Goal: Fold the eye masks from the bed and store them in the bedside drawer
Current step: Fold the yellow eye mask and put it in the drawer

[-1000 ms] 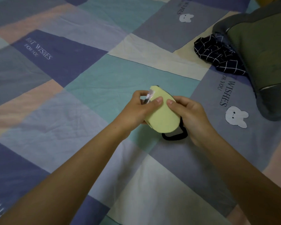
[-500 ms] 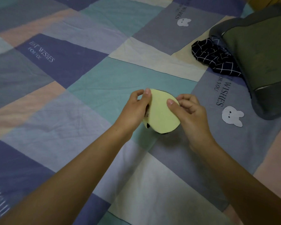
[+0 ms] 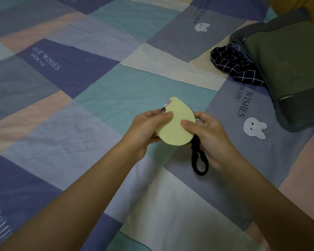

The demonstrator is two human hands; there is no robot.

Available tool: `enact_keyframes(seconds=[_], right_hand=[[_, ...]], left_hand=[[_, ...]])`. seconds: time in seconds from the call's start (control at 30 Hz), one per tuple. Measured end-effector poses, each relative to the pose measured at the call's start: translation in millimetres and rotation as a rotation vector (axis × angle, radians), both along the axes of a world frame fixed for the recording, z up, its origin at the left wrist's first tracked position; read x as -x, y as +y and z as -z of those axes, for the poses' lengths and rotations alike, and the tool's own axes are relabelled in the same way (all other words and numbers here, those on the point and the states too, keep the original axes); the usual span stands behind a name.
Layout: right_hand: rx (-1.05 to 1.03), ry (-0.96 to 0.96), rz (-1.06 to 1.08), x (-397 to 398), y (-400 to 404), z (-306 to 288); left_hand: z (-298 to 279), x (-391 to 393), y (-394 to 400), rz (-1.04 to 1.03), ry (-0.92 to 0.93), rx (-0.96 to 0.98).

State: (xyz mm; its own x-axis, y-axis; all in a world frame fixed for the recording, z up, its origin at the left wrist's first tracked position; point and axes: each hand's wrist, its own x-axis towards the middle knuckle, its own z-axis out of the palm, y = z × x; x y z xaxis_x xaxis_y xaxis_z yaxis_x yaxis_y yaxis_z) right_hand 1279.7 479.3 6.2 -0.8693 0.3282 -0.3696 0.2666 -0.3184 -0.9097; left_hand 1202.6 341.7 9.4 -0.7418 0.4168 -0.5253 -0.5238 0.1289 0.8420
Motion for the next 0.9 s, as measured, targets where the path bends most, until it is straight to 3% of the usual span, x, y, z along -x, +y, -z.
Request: enact_keyframes(seconds=[0.1, 0.33, 0.37, 0.47, 0.53, 0.57, 0.67, 0.7, 0.73, 0.8, 0.9], right_hand=[[-0.153, -0.026, -0.032, -5.3, 0.7, 2.7], [-0.208, -0.1, -0.221, -19.6, 8.4, -7.1], [-0.104, -0.078, -0.198, -19.9, 8.1, -9.5], [0.51, 0.129, -0.035, -18.5, 7.3, -19.1], [0.589, 0.187, 0.041, -12.6, 9.3, -15.1], [0.437, 0.136, 0.037, -10.4, 9.3, -10.3], [-0.462, -0.188, -0.221, -16.0, -2.6, -4.5], [-0.597, -0.267, -0.323, -19.3, -5.8, -3.0], [-0.591, -0.295, -0.401, -22.3, -8.0, -2.9], [-0.253, -0.23, -0.422, -28.9, -12.7, -9.2], [0.355, -0.002, -0.122, -27.9, -15.5, -19.8]], left_hand=[[2.0, 0.9, -4.2, -0.063, 0.035, -0.01], [-2.4, 8.5, -19.0, -0.195, 0.107, 0.057], [-2.9, 10.0, -21.6, -0.21, 0.113, 0.082], [-2.0, 10.9, -28.7, -0.199, 0.157, 0.18], [-2.7, 8.0, -32.8, -0.163, 0.175, 0.195], [-3.9, 6.2, -35.2, -0.152, 0.173, 0.182], [-8.0, 4.4, -44.3, -0.234, 0.189, 0.104], [-8.3, 5.7, -48.1, -0.306, 0.195, 0.085], [-8.0, 7.6, -52.6, -0.382, 0.204, 0.081], [-4.7, 9.7, -63.0, -0.485, 0.244, 0.132], [1.2, 6.0, -77.0, -0.495, 0.279, 0.216]])
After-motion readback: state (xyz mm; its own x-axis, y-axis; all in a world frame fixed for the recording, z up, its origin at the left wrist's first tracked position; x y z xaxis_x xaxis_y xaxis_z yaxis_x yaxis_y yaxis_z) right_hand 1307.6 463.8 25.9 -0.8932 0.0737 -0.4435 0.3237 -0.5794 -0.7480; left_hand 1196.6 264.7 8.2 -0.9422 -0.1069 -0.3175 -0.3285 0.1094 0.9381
